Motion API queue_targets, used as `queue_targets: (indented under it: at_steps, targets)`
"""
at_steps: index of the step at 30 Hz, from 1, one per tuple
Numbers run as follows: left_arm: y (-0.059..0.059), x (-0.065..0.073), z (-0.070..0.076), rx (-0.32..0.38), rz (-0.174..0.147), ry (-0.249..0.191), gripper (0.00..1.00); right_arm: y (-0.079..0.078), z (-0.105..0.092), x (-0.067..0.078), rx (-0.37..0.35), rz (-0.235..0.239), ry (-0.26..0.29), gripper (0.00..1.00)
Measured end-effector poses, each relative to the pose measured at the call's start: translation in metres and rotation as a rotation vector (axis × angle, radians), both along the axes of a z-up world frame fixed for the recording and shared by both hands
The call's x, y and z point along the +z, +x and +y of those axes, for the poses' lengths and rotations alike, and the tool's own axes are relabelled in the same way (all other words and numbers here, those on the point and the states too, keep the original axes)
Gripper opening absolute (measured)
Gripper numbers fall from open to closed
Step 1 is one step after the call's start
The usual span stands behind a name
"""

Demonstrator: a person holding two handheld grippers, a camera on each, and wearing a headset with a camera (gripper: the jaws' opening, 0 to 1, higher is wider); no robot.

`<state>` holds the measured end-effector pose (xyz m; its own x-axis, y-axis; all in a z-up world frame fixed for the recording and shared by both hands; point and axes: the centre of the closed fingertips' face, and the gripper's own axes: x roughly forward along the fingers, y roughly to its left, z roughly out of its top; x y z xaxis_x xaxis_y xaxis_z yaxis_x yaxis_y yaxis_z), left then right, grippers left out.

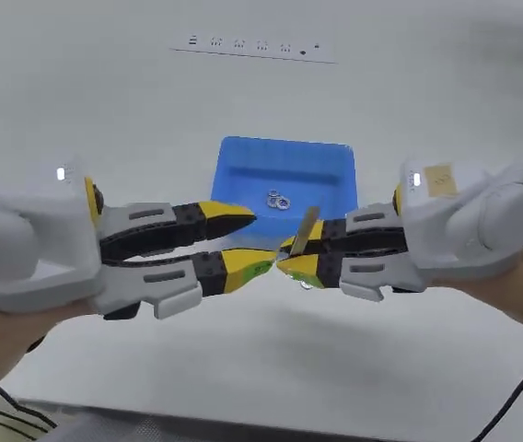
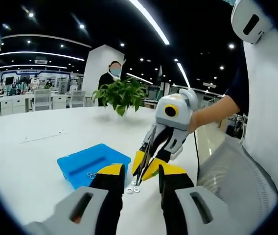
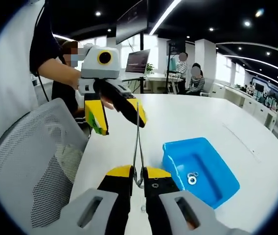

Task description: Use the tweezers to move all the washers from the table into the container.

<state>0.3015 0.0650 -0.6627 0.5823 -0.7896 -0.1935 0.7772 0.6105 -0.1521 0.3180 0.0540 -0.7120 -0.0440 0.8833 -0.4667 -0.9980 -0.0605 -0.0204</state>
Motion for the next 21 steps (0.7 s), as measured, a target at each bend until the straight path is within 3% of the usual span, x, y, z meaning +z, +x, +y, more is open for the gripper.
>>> queue_targets:
  at_steps: [7, 11, 15, 21]
  targets:
    - [-0.010, 0.001, 0.013, 0.049, 0.024, -0.048, 0.49, 0.015, 0.003, 0.023, -0.012, -0.047, 0.014, 0.09]
    - [-0.014, -0.008, 0.017, 0.066, 0.042, -0.038, 0.54, 0.025, 0.002, 0.028, -0.026, -0.071, 0.010, 0.09]
    - [-0.012, -0.013, 0.017, 0.095, 0.066, -0.050, 0.63, 0.042, 0.003, 0.031, -0.049, -0.093, 0.009, 0.10]
    - [-0.013, -0.016, 0.019, 0.109, 0.073, -0.053, 0.77, 0.071, 0.006, 0.027, -0.076, -0.121, -0.004, 0.10]
